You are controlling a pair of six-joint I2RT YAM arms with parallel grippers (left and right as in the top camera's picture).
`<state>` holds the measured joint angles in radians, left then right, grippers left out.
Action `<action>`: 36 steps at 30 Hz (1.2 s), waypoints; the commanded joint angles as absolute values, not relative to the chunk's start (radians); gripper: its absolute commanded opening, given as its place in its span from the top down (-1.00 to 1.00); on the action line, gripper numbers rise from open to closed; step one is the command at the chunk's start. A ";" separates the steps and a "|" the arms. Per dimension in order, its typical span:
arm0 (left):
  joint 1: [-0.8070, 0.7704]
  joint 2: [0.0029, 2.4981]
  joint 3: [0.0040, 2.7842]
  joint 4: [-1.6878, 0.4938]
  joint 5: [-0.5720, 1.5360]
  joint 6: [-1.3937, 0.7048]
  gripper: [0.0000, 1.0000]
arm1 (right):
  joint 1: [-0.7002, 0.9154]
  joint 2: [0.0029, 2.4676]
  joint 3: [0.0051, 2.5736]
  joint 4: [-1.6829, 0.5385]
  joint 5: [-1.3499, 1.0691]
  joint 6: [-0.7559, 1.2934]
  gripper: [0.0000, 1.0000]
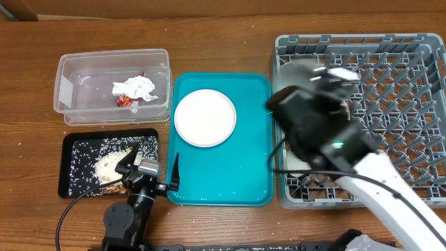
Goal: Sort waste into correct bins and load items into the dishwasher
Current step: 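Grasp the small white bowl with the right gripper and place it in the rack, then grasp the pink plate with the right gripper and stand it in the rack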
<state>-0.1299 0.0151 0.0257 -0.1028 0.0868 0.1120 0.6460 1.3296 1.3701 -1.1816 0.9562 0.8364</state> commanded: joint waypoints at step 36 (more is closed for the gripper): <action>-0.124 0.004 0.020 -0.099 0.097 0.127 -0.99 | 0.348 1.802 1.417 -1.404 1.128 0.811 -0.65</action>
